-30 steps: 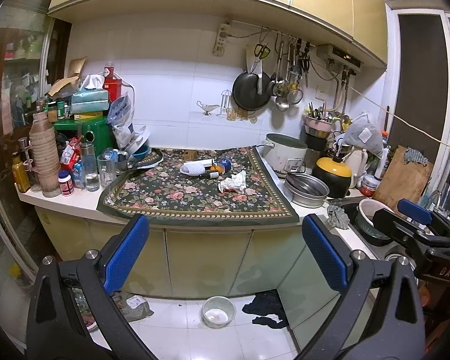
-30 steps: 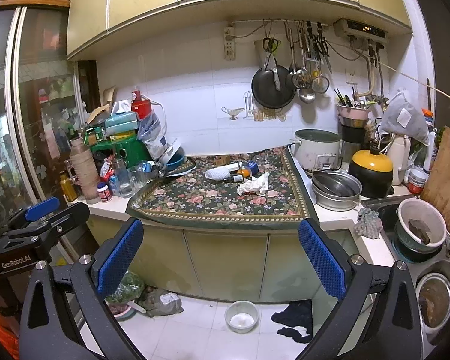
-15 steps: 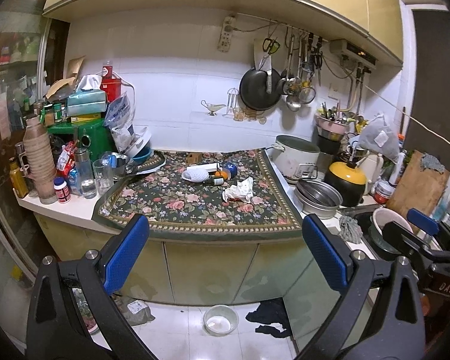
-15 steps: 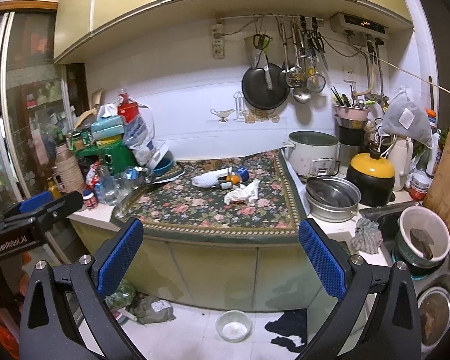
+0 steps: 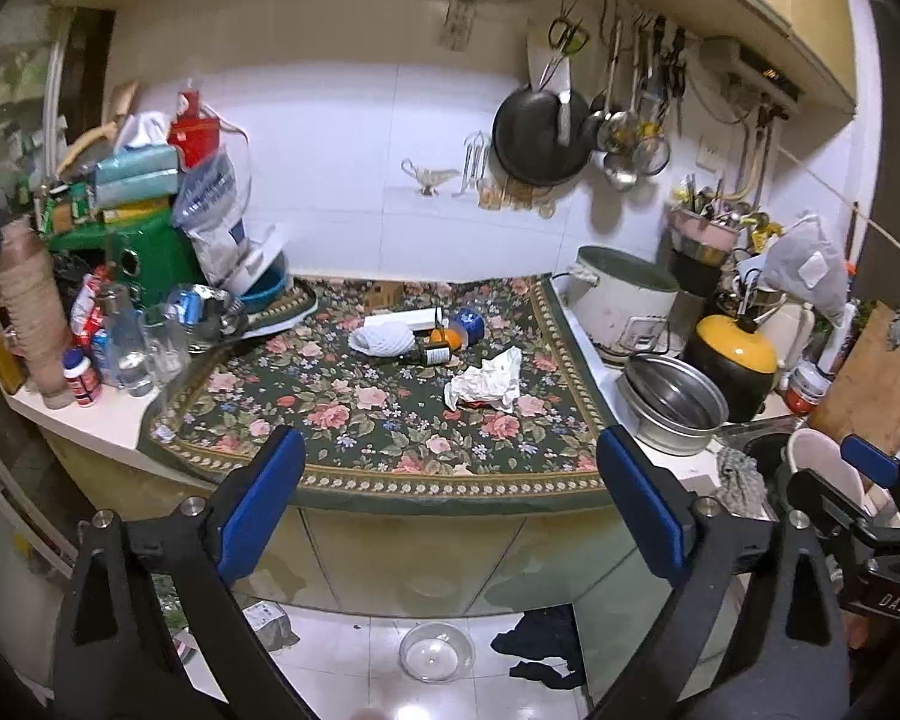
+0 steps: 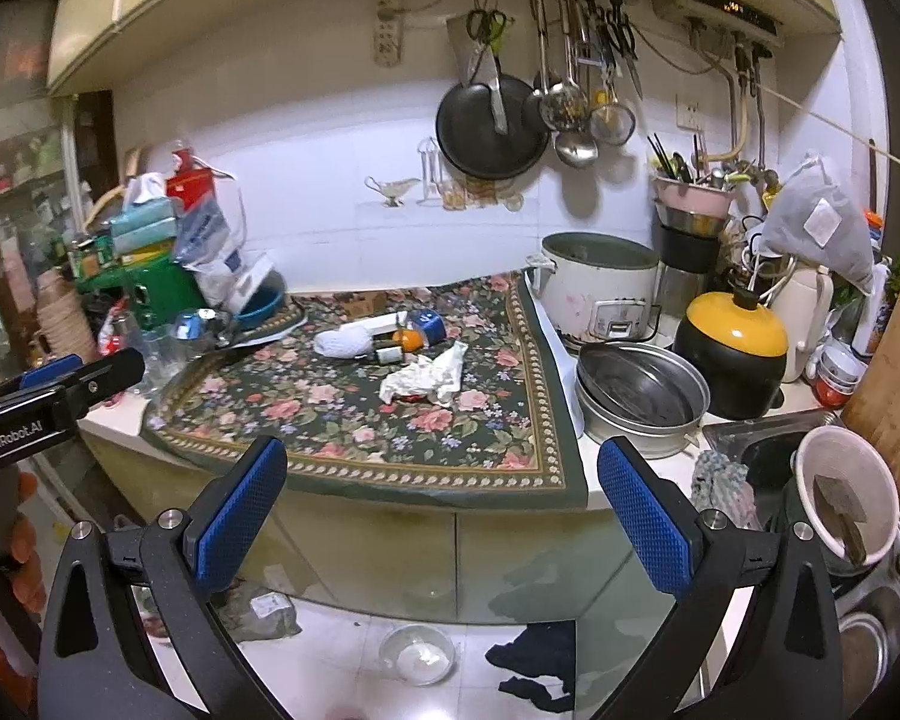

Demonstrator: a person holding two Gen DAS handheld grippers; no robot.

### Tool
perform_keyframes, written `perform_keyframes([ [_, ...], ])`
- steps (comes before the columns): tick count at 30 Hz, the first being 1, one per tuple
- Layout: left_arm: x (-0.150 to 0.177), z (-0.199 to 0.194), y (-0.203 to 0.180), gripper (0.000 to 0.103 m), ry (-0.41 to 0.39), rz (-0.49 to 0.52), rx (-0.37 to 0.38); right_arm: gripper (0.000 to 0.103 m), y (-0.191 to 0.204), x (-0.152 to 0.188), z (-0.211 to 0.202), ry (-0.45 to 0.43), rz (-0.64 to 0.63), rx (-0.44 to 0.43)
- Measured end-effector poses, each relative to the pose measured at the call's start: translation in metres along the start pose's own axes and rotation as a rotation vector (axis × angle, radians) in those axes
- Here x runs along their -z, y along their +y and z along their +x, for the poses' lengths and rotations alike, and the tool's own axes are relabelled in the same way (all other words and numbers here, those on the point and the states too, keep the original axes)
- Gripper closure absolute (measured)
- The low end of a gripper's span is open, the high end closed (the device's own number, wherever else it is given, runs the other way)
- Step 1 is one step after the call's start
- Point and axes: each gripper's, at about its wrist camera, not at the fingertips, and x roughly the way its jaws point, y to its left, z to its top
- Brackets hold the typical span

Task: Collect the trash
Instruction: 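Move both tools toward the crumpled white tissue on the cloth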

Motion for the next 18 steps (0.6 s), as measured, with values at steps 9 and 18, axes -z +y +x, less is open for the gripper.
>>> perform_keyframes([
  [9, -0.039, 0.122, 0.036, 0.014, 0.065, 0.008, 0.011, 0.000, 0.009, -0.035, 0.098, 0.060, 0.029, 0.050],
  [18, -0.075, 0.250, 0.072, 0.014, 0.209, 0.075, 0.054, 0.000, 0.012, -0.062, 0.199, 0.172, 0.095, 0.140],
])
